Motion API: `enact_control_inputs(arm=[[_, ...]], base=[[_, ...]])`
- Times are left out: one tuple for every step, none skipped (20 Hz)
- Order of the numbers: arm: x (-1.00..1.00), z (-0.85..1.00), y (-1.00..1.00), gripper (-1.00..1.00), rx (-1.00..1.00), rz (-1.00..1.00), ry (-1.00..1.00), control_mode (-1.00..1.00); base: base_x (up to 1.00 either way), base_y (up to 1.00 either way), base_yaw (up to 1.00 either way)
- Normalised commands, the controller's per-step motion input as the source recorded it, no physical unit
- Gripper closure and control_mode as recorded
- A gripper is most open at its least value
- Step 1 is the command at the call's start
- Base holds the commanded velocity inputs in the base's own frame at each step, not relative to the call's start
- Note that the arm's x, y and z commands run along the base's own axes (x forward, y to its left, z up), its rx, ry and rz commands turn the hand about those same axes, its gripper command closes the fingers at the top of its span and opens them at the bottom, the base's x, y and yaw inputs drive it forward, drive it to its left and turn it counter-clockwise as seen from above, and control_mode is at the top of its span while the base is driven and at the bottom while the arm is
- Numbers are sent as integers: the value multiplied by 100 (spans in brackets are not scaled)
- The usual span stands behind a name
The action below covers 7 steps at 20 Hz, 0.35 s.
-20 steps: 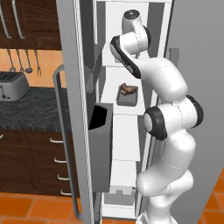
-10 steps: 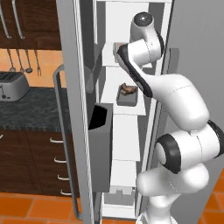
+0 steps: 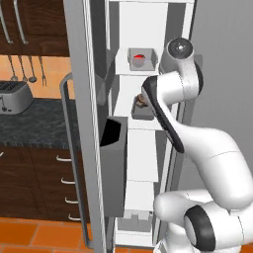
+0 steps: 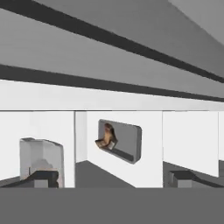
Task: Take the meat container that has the steak and place it on the second highest rack of the freezer. Then take the vegetable container that has the tomato and mushroom and place it on the highest rack of the freezer.
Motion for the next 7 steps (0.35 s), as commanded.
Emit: enact_control_inputs(arm=[[-100,-36,0,-100,0,0,0,-100],[-100,-32,0,-100,0,0,1,-100],[-100,-29,0,-100,0,0,6,-100],[-100,-37,0,-100,0,0,9,-100],[-100,-47,0,-100,0,0,8,-100],[-100,-51,0,-100,0,0,7,-100],[-100,-37,-3,-100,0,1,10,-100]], base=[[0,0,0],[0,0,0],[0,0,0],[0,0,0],[0,0,0],[0,0,0],[0,0,0]])
